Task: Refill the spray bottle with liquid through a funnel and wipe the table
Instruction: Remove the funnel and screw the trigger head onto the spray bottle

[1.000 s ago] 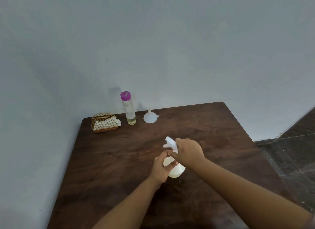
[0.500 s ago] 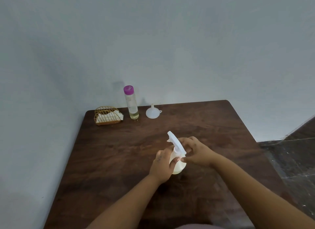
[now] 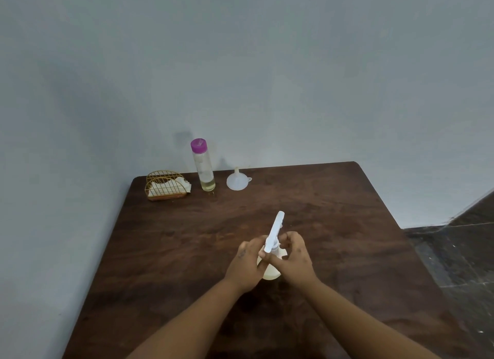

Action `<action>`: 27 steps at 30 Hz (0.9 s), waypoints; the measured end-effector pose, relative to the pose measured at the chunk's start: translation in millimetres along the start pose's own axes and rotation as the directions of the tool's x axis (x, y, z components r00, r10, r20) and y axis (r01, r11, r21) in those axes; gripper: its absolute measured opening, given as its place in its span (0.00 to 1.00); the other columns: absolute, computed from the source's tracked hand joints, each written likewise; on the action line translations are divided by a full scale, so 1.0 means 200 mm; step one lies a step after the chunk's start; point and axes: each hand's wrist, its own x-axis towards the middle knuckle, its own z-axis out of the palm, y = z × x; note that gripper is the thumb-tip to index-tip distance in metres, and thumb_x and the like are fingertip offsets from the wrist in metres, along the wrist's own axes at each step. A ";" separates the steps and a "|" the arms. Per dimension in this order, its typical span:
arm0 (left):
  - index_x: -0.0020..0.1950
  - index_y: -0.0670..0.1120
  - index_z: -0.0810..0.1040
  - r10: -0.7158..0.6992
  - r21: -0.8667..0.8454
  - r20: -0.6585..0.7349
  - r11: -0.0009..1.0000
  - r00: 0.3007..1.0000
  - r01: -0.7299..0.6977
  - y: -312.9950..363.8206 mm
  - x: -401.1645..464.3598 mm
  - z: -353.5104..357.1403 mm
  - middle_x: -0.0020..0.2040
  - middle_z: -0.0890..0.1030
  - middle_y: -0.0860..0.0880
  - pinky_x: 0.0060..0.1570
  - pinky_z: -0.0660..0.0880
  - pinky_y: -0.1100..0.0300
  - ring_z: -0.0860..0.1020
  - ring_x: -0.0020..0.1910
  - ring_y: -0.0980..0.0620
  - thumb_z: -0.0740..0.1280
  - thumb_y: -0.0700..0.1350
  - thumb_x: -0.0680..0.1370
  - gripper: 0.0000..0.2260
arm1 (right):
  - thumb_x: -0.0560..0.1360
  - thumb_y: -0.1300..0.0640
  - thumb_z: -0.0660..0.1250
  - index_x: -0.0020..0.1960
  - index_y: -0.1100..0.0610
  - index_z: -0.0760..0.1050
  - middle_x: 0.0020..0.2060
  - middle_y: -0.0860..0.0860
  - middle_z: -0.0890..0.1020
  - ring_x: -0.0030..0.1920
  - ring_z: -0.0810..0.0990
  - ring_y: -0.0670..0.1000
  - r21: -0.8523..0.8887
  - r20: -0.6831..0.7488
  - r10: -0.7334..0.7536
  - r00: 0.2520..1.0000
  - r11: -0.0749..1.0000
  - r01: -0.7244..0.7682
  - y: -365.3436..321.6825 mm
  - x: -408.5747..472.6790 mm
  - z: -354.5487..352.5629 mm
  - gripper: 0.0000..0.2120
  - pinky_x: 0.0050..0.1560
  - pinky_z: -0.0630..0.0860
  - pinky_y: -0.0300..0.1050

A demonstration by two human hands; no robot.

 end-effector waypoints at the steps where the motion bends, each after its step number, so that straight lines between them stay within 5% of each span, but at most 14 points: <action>1: 0.72 0.55 0.66 0.002 0.004 0.009 1.000 1.000 -0.002 0.00 0.00 0.00 0.67 0.72 0.60 0.58 0.65 0.61 0.66 0.65 0.55 0.61 0.48 0.80 0.19 | 0.67 0.48 0.77 0.55 0.49 0.73 0.52 0.41 0.76 0.53 0.76 0.41 0.047 0.041 0.001 0.999 0.999 -0.003 0.01 -0.01 0.00 0.21 0.47 0.74 0.36; 3: 0.72 0.55 0.66 0.001 0.009 0.015 1.000 1.000 -0.001 0.00 0.00 0.00 0.68 0.72 0.60 0.59 0.66 0.60 0.66 0.65 0.56 0.62 0.49 0.80 0.20 | 0.73 0.53 0.73 0.61 0.49 0.75 0.55 0.41 0.79 0.56 0.77 0.40 0.093 0.096 0.006 0.995 0.996 -0.015 0.00 -0.02 0.00 0.18 0.49 0.73 0.33; 6: 0.71 0.54 0.67 -0.017 0.010 0.004 1.000 1.000 0.017 -0.03 0.01 0.01 0.66 0.73 0.59 0.58 0.68 0.60 0.66 0.66 0.56 0.64 0.49 0.79 0.20 | 0.70 0.57 0.75 0.50 0.52 0.80 0.44 0.43 0.84 0.46 0.80 0.39 0.151 -0.015 0.052 0.999 0.987 -0.049 -0.04 -0.01 0.02 0.09 0.43 0.71 0.31; 9: 0.70 0.53 0.69 0.007 0.034 -0.009 0.999 1.000 -0.007 -0.02 0.01 0.00 0.66 0.74 0.59 0.59 0.67 0.62 0.67 0.65 0.55 0.64 0.48 0.80 0.19 | 0.64 0.56 0.80 0.43 0.50 0.78 0.39 0.43 0.82 0.43 0.79 0.39 0.217 -0.137 0.093 0.986 0.974 -0.062 -0.07 -0.01 0.06 0.13 0.40 0.72 0.29; 14: 0.70 0.50 0.69 0.034 0.038 -0.022 0.999 0.999 -0.033 -0.01 0.00 -0.01 0.64 0.74 0.57 0.59 0.67 0.62 0.68 0.65 0.53 0.65 0.45 0.79 0.19 | 0.67 0.57 0.76 0.51 0.53 0.74 0.48 0.46 0.79 0.51 0.77 0.47 0.230 -0.140 0.196 0.971 0.960 -0.160 -0.09 0.01 0.11 0.15 0.43 0.70 0.34; 20: 0.68 0.54 0.71 0.035 0.023 0.005 0.999 0.999 -0.035 -0.01 0.02 -0.01 0.63 0.74 0.61 0.58 0.69 0.58 0.68 0.62 0.57 0.65 0.50 0.79 0.17 | 0.78 0.54 0.66 0.64 0.51 0.74 0.56 0.43 0.79 0.58 0.76 0.43 0.089 -0.105 -0.032 0.994 0.995 0.041 0.06 -0.11 0.10 0.15 0.53 0.73 0.32; 23: 0.67 0.55 0.71 0.016 0.038 0.012 0.999 1.000 -0.016 -0.03 0.02 -0.02 0.61 0.75 0.61 0.58 0.71 0.56 0.69 0.61 0.56 0.66 0.54 0.78 0.18 | 0.76 0.48 0.67 0.61 0.51 0.76 0.54 0.40 0.78 0.57 0.75 0.44 -0.017 -0.108 -0.081 0.991 0.997 0.079 0.08 -0.08 0.08 0.15 0.54 0.74 0.40; 27: 0.67 0.53 0.71 0.021 0.080 0.010 0.997 1.000 -0.022 -0.06 0.03 -0.02 0.60 0.77 0.58 0.56 0.72 0.56 0.70 0.60 0.55 0.66 0.54 0.78 0.19 | 0.74 0.42 0.62 0.59 0.51 0.75 0.52 0.34 0.75 0.55 0.74 0.42 -0.124 -0.102 -0.164 0.981 0.981 0.151 0.08 -0.07 0.09 0.18 0.51 0.68 0.34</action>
